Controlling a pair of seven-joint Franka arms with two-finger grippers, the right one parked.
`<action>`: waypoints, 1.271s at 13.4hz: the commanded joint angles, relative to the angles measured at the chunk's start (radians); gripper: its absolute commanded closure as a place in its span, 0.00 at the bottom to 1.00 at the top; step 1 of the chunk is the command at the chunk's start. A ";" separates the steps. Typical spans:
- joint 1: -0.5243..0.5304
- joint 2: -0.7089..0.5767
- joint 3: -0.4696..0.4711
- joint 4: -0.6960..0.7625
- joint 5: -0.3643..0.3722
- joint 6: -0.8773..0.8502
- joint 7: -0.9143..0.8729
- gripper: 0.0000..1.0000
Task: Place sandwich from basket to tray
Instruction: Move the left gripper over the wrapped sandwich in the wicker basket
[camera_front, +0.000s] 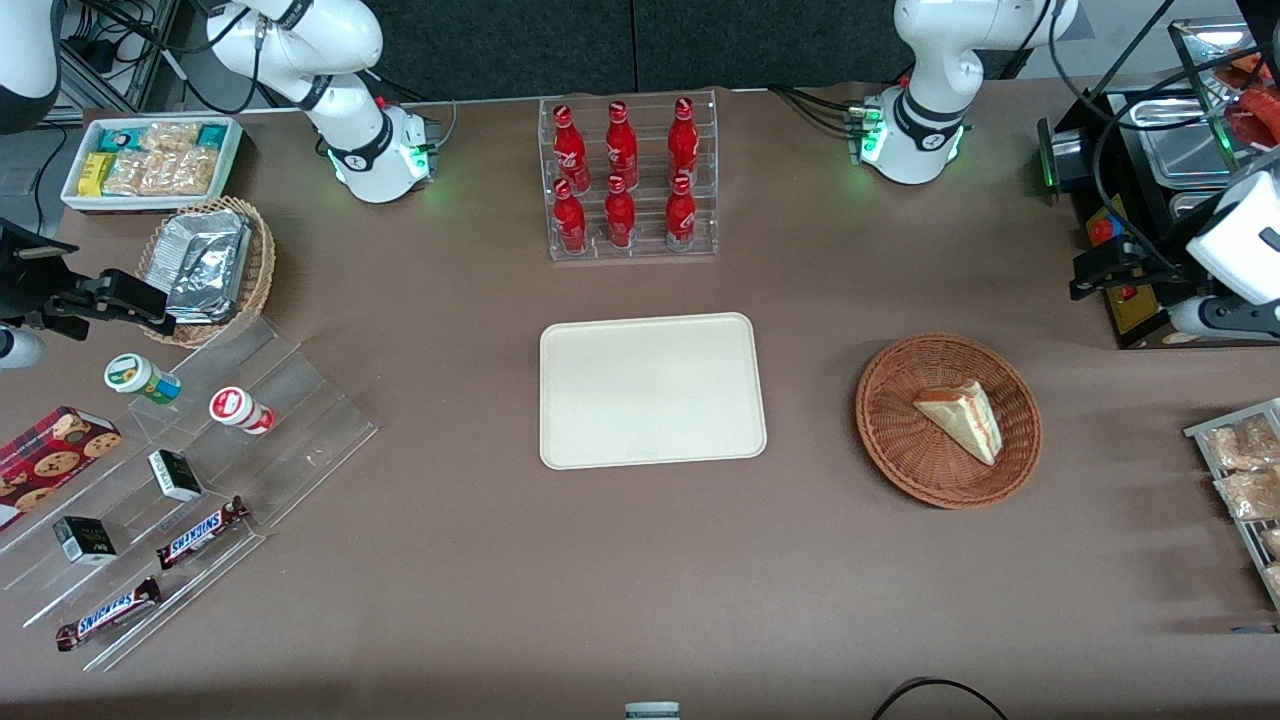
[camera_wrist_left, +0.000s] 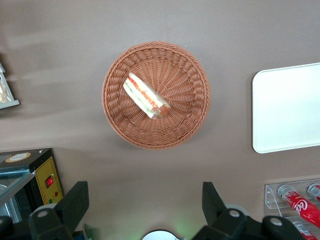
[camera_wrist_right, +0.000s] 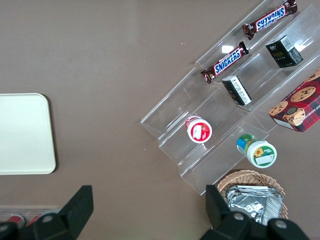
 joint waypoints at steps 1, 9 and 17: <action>0.010 -0.001 -0.009 0.009 0.036 -0.022 0.001 0.00; 0.012 0.009 -0.009 -0.202 0.082 0.172 -0.124 0.00; 0.003 -0.008 -0.012 -0.645 0.073 0.768 -0.767 0.00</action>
